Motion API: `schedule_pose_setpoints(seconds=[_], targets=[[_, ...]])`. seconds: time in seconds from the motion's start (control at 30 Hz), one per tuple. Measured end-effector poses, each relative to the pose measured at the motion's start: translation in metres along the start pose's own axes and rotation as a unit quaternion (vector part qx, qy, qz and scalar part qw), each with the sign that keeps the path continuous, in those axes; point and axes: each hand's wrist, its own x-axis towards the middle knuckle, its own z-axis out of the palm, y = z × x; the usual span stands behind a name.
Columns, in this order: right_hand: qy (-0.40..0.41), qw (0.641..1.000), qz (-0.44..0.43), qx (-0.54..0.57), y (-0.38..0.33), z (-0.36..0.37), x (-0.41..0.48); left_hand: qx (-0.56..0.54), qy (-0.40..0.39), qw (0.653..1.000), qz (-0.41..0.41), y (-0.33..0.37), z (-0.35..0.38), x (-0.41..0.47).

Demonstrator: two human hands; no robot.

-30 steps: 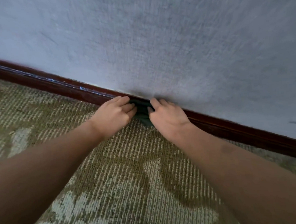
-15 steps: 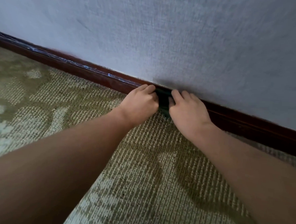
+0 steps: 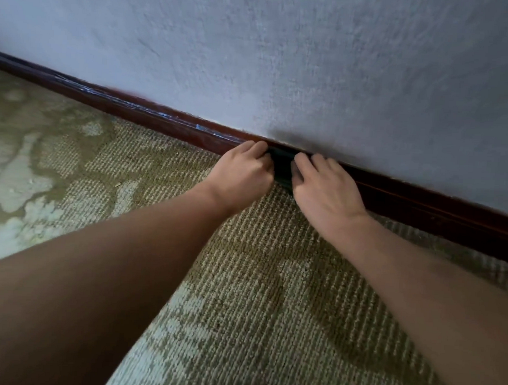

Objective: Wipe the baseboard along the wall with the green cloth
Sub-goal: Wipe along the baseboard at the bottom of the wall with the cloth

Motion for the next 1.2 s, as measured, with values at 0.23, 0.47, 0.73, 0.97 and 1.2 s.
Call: schedule_pose_setpoints(seconds=[0.23, 0.47, 0.73, 0.97, 1.2], targets=[[0.027, 1.000, -0.011, -0.008, -0.009, -0.003, 0.012, -0.036, 0.020, 0.999, 0.002, -0.020, 0.001, -0.004], [-0.004, 1.000, 0.021, 0.016, -0.014, -0.003, 0.021, -0.058, 0.045, 0.997, 0.001, -0.024, 0.010, -0.010], [-0.011, 0.995, 0.003, -0.103, -0.022, -0.006, 0.023, -0.087, 0.158, 0.982, 0.051, -0.047, 0.044, -0.021], [-0.043, 0.986, 0.075, -0.141, -0.041, -0.027, 0.030, -0.108, 0.183, 0.969, 0.124, -0.065, 0.051, -0.020], [-0.140, 0.961, 0.212, -0.110, -0.068, -0.043, 0.039, -0.146, 0.149, 0.969, 0.131, -0.077, 0.041, -0.022]])
